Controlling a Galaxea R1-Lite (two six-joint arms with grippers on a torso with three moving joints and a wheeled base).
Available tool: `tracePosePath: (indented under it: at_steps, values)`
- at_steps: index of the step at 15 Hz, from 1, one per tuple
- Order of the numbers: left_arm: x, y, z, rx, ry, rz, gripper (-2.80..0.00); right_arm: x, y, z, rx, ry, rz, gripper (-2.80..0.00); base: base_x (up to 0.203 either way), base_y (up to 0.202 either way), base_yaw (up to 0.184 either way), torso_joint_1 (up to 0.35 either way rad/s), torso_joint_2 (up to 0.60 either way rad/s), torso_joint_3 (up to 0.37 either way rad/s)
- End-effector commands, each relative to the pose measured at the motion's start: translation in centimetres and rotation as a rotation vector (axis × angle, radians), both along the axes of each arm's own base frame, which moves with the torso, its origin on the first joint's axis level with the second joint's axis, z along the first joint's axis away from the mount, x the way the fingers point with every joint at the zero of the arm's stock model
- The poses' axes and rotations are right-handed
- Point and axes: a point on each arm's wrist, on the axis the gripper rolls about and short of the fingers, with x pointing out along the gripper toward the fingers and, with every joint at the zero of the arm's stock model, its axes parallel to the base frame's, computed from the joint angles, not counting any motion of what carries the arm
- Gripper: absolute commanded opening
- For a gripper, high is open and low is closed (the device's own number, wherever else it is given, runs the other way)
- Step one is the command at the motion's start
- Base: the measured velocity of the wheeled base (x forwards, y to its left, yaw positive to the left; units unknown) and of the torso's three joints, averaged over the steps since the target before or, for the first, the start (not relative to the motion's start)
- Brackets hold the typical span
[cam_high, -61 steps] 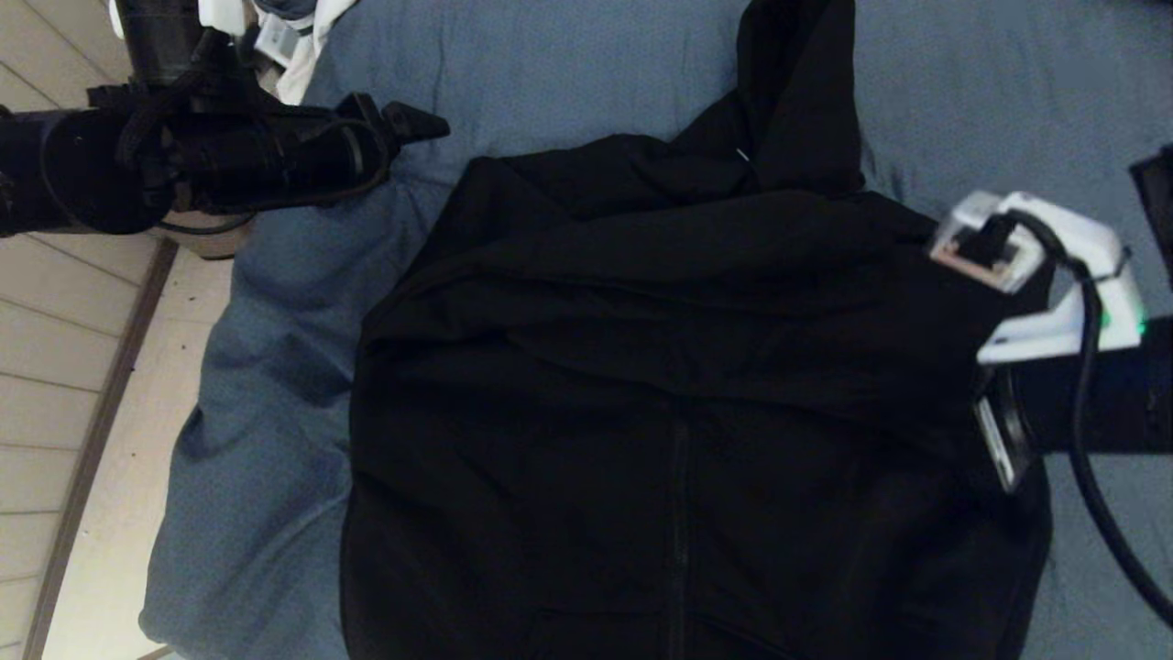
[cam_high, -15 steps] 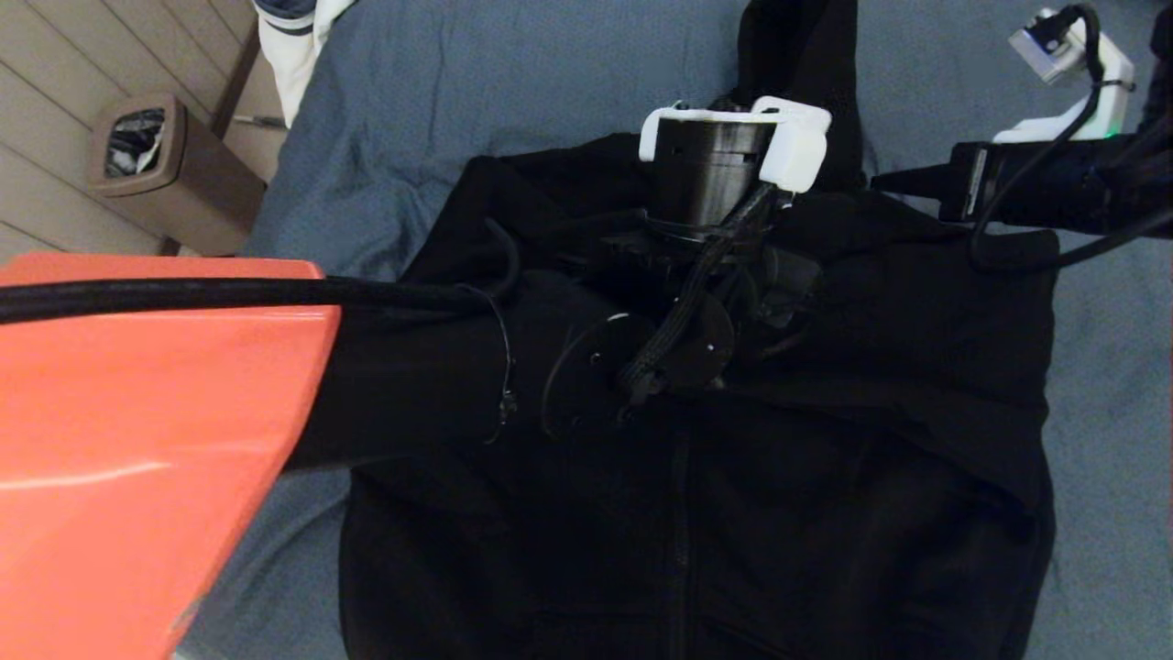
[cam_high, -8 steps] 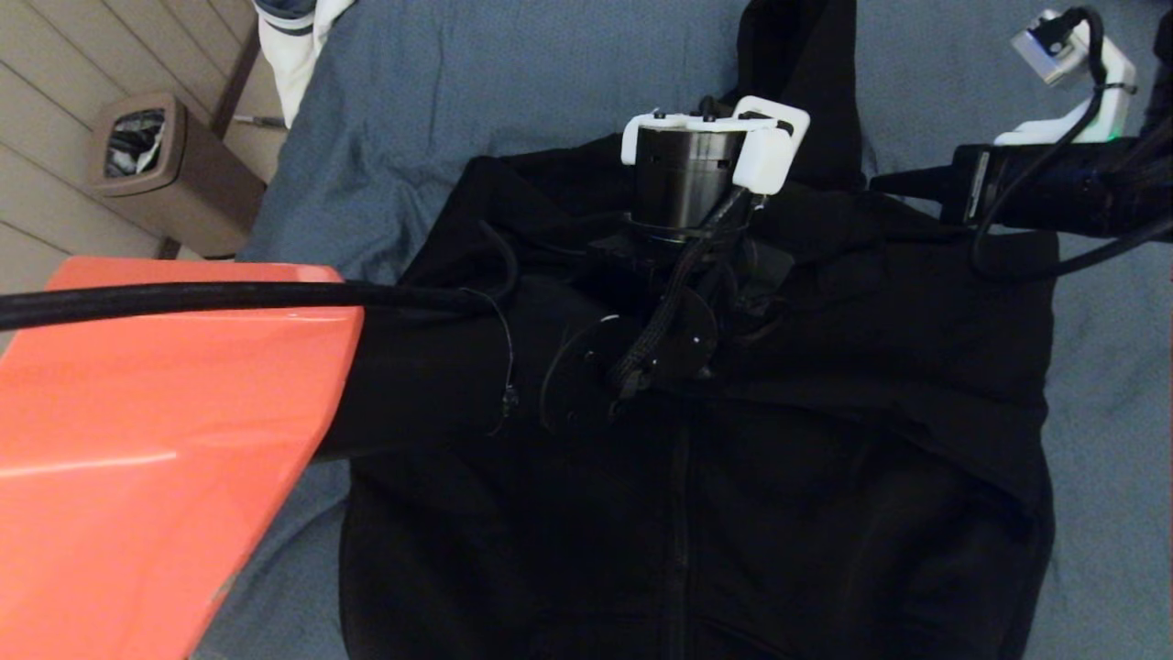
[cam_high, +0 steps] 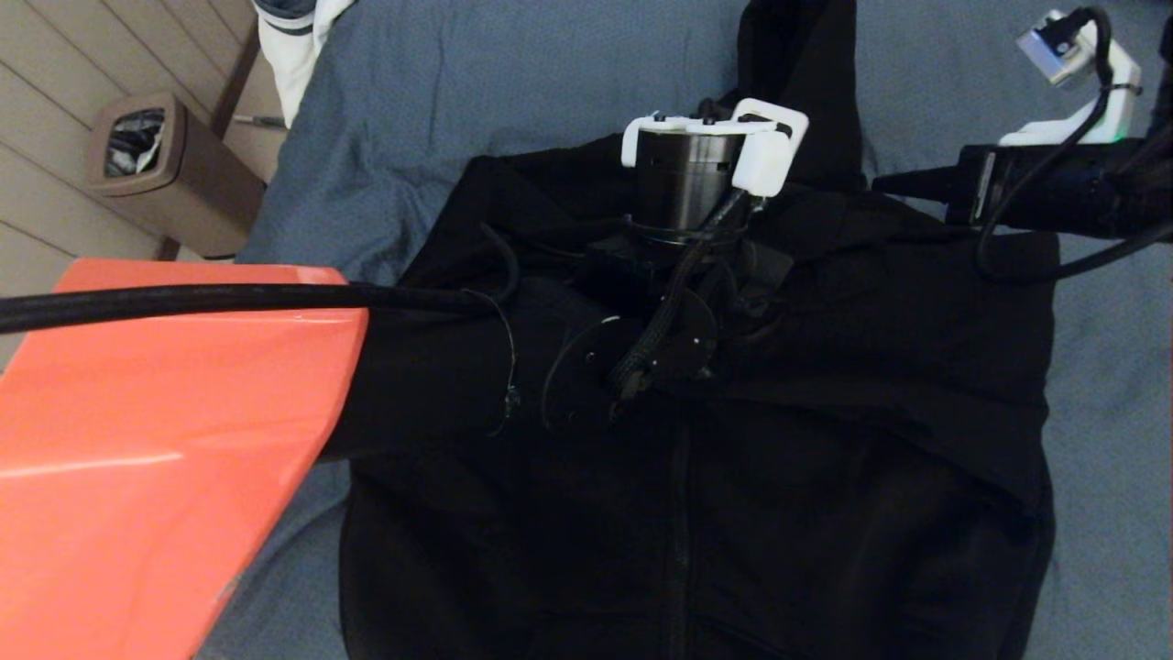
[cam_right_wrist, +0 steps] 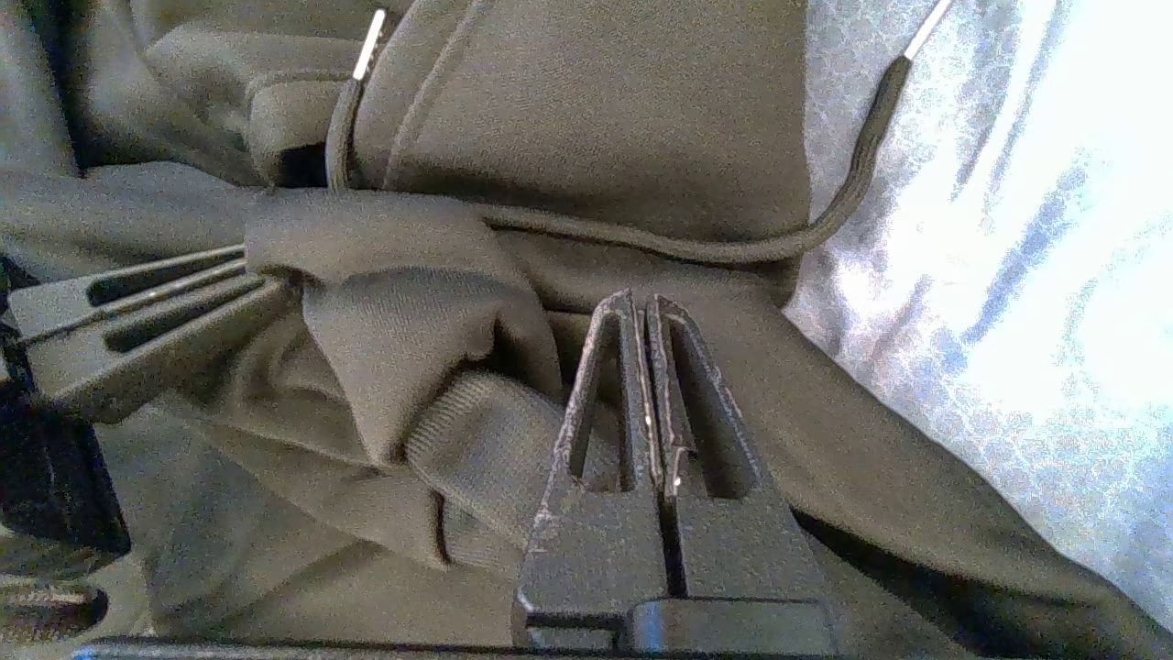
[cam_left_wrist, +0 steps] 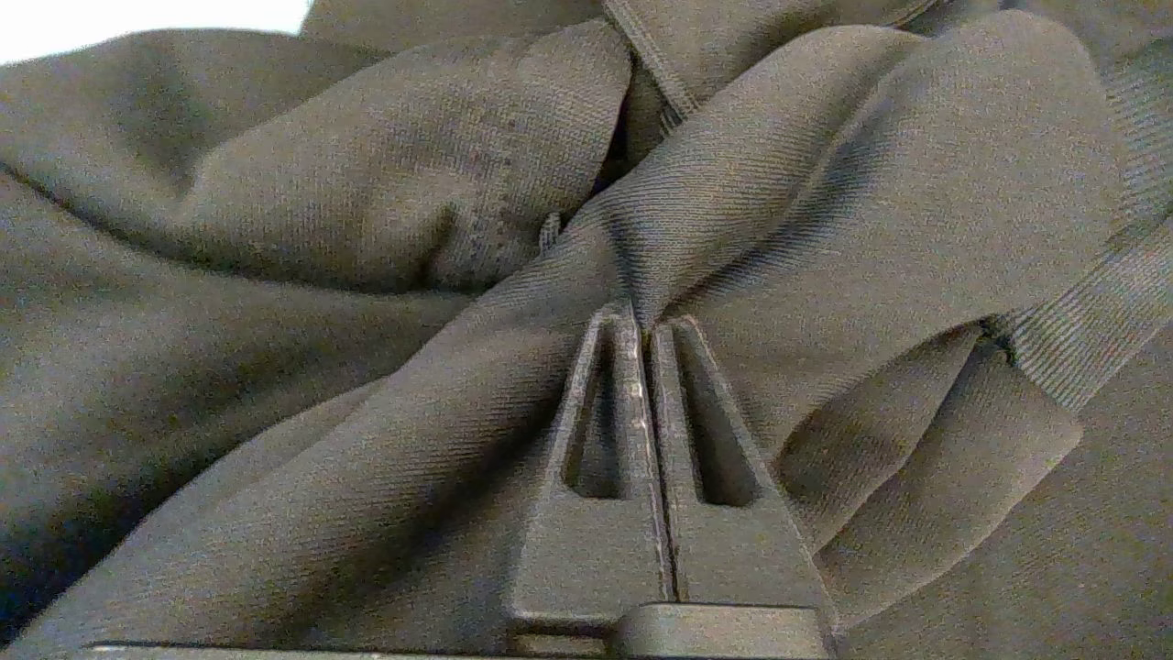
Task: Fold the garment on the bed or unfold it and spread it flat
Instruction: Unfold the black sweatshirt
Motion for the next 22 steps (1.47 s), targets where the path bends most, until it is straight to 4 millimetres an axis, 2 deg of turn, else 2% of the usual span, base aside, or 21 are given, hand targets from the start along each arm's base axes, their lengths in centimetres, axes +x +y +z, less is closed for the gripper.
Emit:
tracePosePath:
  at_steps: [1, 3, 5, 8, 12, 16, 19, 22]
  values:
    - [-0.2, 0.3, 0.7, -0.012, -0.009, 0.015, -2.8, -0.1, 0.0, 0.0, 0.0, -0.002, 0.003, -2.8, 0.0, 0.0, 0.0, 0.0, 0.0, 0.0]
    - [-0.5, 0.9, 1.7, -0.031, -0.021, 0.018, -2.8, -0.1, 0.0, 0.1, 0.0, -0.003, 0.003, -2.8, 0.0, 0.0, 0.0, 0.0, 0.0, 0.0]
    - [-0.6, 2.4, 3.6, -0.067, -0.044, 0.036, -2.8, -0.1, 0.0, 0.1, -0.001, -0.005, 0.003, -2.8, 0.0, 0.0, 0.0, 0.0, 0.0, 0.0]
    - [-0.5, 5.8, 7.0, -0.126, -0.084, 0.098, -2.8, -0.4, 0.0, 0.3, 0.0, -0.012, 0.002, -2.8, 0.0, 0.0, 0.0, 0.0, 0.0, 0.0]
    - [0.4, 10.6, 10.1, -0.175, -0.126, 0.204, -2.8, -0.5, 0.0, 0.4, 0.0, -0.014, 0.001, -2.8, 0.0, 0.0, 0.0, 0.0, 0.0, 0.0]
    - [1.0, 17.9, 13.1, -0.208, -0.175, 0.358, -2.8, -0.7, 0.0, 0.5, 0.0, -0.018, 0.001, -2.8, 0.0, 0.0, 0.0, 0.0, 0.0, 0.0]
    - [1.4, 25.6, 14.1, -0.203, -0.21, 0.528, -2.8, -0.6, 0.0, 0.4, 0.0, -0.014, 0.004, -2.8, 0.0, 0.0, 0.0, 0.0, 0.0, 0.0]
    - [1.3, 33.1, 13.9, -0.195, -0.228, 0.683, -2.8, -0.6, 0.1, 0.3, 0.0, -0.011, 0.013, -2.8, 0.0, 0.0, 0.0, 0.0, 0.0, 0.0]
